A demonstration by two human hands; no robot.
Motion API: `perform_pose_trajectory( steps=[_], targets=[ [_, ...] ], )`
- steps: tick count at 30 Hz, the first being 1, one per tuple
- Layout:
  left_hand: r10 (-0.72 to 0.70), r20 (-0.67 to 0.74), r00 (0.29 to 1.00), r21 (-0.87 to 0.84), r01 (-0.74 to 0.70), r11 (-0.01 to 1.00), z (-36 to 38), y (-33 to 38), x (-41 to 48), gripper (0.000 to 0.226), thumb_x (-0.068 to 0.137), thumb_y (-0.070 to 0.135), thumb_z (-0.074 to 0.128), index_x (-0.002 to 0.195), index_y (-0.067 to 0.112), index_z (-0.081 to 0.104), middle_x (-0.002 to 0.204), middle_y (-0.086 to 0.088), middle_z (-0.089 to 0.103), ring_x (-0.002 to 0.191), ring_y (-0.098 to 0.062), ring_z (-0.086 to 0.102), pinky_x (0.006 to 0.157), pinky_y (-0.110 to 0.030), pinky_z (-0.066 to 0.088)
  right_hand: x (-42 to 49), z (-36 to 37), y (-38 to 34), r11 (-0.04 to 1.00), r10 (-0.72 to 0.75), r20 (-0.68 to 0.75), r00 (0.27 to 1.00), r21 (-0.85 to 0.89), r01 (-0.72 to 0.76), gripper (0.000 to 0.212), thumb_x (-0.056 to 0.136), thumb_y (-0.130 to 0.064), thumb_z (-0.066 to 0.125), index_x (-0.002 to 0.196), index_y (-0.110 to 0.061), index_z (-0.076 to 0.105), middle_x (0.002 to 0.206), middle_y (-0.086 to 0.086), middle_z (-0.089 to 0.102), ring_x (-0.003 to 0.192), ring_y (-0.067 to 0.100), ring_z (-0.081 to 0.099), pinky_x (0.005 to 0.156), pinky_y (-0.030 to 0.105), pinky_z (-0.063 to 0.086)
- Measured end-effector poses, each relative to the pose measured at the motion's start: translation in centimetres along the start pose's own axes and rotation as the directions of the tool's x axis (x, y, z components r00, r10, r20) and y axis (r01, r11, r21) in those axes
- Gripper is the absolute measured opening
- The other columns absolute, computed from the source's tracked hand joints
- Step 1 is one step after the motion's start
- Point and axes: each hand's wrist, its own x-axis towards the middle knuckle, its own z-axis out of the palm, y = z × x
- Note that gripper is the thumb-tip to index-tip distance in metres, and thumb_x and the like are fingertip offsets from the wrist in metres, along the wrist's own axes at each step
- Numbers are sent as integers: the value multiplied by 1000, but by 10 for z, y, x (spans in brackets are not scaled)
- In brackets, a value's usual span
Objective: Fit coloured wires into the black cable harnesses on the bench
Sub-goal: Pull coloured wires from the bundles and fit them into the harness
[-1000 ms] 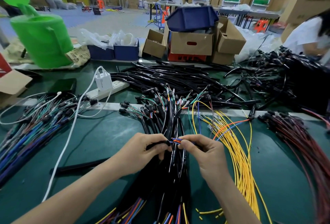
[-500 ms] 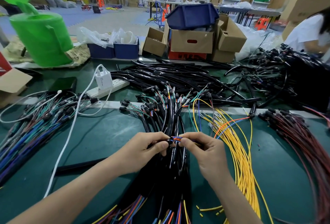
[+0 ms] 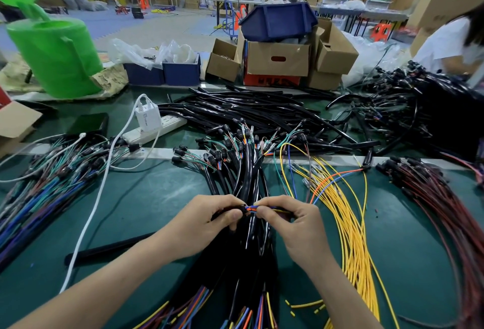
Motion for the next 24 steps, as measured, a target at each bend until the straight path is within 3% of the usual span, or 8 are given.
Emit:
perform_pose_trajectory(
  steps=[5, 11, 14, 16, 20, 24],
  targets=[
    [16, 49, 999, 76, -20, 997, -3, 0, 1, 21, 89, 30, 53, 104, 31, 67, 71, 23, 61, 69, 3, 58, 67, -13, 43, 0, -1, 1, 994, -24, 29, 999, -110, 27, 23, 78, -10, 76, 77, -33, 75, 76, -12, 70, 74, 8, 64, 67, 14, 46],
    [31, 69, 997, 112, -39, 993, -4, 3, 2, 18, 91, 25, 56, 105, 28, 68, 64, 19, 59, 63, 4, 54, 61, -7, 38, 0, -2, 0, 975, -100, 44, 994, -193, 107, 29, 78, -8, 76, 78, -37, 72, 79, -19, 69, 78, 7, 64, 71, 16, 47],
    [-27, 63, 998, 60, 23, 998, -3, 3, 1, 23, 93, 20, 58, 104, 40, 62, 62, 17, 60, 59, 0, 53, 58, -12, 39, 0, -2, 0, 950, -168, 35, 985, -260, 171, 19, 77, -11, 76, 81, -29, 75, 76, -19, 68, 77, 6, 62, 76, 28, 48],
    [-51, 41, 998, 16, 50, 999, -1, 4, 1, 22, 94, 19, 57, 104, 39, 61, 60, 13, 60, 55, -2, 50, 56, -16, 39, -1, 1, 0, 918, -251, 13, 968, -315, 242, 11, 77, -15, 75, 82, -25, 75, 76, -21, 67, 75, 5, 59, 76, 35, 47],
    [-102, 5, 995, -70, 102, 992, 3, 8, 1, 22, 95, 16, 55, 95, 37, 59, 56, 10, 59, 45, -2, 45, 48, -15, 36, -1, 6, 1, 834, -389, -18, 921, -431, 344, 4, 77, -20, 72, 81, -20, 73, 75, -16, 66, 70, 8, 56, 71, 39, 45],
    [-167, 4, 986, -187, 165, 968, 7, 12, 0, 22, 96, 13, 51, 91, 33, 57, 53, 6, 58, 37, -5, 39, 40, -11, 32, -2, 6, 4, 799, -435, -20, 900, -469, 376, 3, 79, -22, 71, 81, -21, 73, 74, -15, 66, 69, 10, 56, 70, 40, 43]
  ],
)
